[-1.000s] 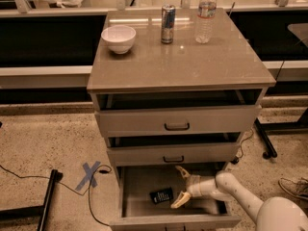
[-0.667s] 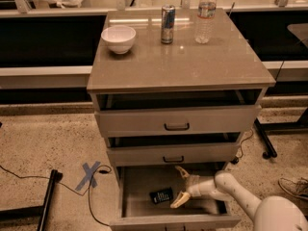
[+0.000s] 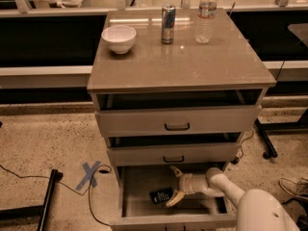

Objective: Pick rxbar blueberry from bottom drawer and place on counter

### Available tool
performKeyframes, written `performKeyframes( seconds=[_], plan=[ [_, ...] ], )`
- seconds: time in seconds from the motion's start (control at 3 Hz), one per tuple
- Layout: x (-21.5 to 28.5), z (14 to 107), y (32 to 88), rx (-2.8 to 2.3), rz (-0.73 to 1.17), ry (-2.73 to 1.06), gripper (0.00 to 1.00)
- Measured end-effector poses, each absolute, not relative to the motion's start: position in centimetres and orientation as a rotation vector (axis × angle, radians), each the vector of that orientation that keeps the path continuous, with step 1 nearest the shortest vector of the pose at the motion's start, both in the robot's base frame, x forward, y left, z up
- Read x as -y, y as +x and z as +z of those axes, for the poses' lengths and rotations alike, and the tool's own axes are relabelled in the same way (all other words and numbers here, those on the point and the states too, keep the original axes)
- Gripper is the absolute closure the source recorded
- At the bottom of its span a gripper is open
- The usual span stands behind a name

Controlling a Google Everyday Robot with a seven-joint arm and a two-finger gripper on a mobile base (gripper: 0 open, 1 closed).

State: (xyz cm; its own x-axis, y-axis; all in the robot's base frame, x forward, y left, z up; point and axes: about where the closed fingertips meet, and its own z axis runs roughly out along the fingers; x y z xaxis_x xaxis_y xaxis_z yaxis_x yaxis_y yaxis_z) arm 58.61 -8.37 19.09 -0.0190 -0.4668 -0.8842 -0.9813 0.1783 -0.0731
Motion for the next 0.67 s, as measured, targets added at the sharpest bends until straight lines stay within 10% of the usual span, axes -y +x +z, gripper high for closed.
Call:
performKeyframes(
  seconds=[0.67],
  plan=[
    [7.2,13.9,59.8,-1.649,0.734,-1.597,0.0]
  ],
)
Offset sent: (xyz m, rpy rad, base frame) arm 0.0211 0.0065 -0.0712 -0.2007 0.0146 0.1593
